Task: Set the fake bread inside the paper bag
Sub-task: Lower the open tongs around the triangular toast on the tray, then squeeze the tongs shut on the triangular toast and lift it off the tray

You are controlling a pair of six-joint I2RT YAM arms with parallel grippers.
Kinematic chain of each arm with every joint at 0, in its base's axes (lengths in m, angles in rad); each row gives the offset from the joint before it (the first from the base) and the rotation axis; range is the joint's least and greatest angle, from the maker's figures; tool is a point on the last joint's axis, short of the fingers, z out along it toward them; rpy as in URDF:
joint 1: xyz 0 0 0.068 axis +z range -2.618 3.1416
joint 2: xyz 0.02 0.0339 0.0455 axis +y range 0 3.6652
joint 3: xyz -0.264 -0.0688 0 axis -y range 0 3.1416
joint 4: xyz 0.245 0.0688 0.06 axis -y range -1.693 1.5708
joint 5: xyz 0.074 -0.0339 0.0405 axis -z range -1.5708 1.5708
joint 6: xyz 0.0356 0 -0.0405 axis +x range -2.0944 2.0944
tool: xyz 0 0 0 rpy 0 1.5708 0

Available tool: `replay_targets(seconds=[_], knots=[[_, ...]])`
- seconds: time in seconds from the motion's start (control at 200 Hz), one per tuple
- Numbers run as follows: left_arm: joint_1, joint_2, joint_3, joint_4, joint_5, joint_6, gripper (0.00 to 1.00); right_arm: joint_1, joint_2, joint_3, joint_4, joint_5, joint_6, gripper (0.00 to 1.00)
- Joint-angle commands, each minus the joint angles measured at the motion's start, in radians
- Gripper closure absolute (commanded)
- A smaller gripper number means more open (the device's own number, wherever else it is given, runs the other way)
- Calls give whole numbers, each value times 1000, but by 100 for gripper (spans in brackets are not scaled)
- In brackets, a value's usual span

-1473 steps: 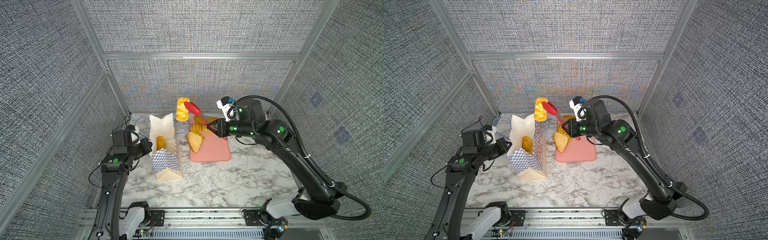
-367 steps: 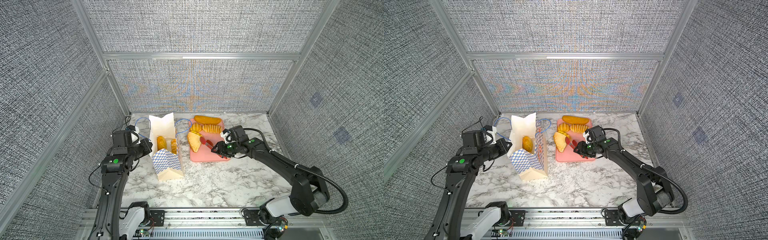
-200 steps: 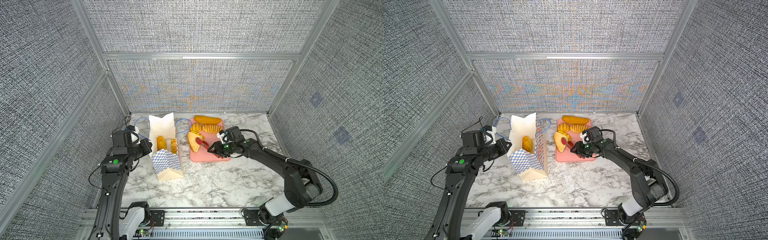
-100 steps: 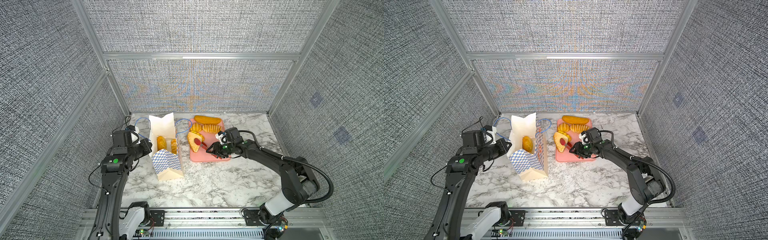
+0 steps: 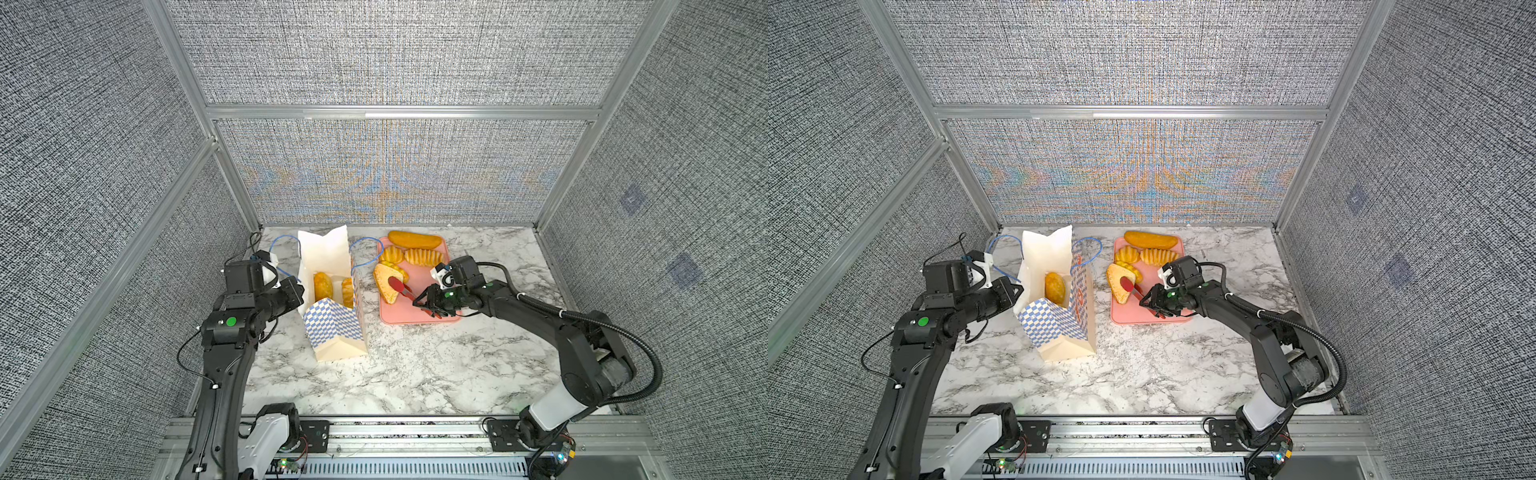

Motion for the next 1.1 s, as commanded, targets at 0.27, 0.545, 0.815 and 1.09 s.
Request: replay_targets(seconds=[0.27,0.545,0.815,1.09], knots=[[-1,-3,7,-12,-11,9,99,-11,-77,-18,-11,15,-23,71],[0,-3,8,-6,-8,4,100,-26,-137,-18,-44,22,-32,72],[0,-2,8,-4,-6,3,99,-51,-203,7,-142,59,-74,72],[0,-3,8,-1,-6,3,95,-66,-263,83,-258,103,-123,72]])
